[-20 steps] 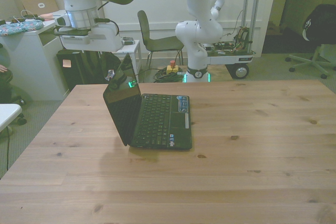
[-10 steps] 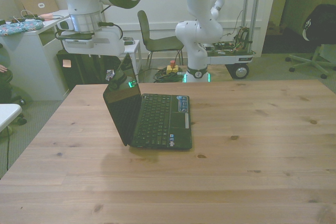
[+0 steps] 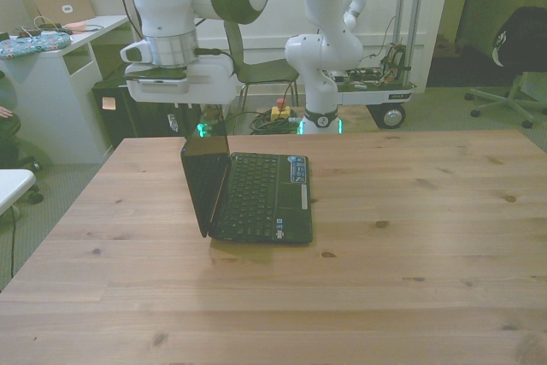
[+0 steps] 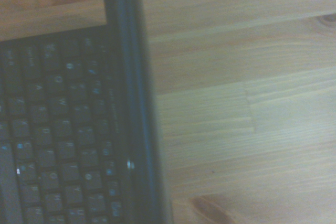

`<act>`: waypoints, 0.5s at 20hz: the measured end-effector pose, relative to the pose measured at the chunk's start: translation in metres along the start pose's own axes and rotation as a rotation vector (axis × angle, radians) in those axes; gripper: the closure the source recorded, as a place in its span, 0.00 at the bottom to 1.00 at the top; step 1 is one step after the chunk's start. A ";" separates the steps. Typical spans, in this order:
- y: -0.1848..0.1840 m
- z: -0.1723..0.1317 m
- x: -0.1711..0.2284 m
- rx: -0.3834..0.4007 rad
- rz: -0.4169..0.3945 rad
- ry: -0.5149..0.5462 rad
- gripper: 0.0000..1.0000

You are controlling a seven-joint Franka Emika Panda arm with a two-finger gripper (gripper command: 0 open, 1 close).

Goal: Close the laptop

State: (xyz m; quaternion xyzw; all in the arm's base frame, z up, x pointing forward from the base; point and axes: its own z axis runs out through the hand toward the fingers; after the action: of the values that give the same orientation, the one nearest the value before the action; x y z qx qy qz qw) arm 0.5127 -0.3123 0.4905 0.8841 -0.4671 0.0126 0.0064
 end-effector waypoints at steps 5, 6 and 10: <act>-0.054 -0.002 -0.056 0.001 -0.035 0.005 1.00; -0.064 0.001 -0.067 0.001 -0.041 0.007 1.00; -0.089 0.027 -0.097 -0.004 -0.048 -0.006 1.00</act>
State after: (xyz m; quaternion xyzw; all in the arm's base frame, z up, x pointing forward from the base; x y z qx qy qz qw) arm 0.5324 -0.1830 0.4604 0.8951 -0.4456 0.0087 0.0071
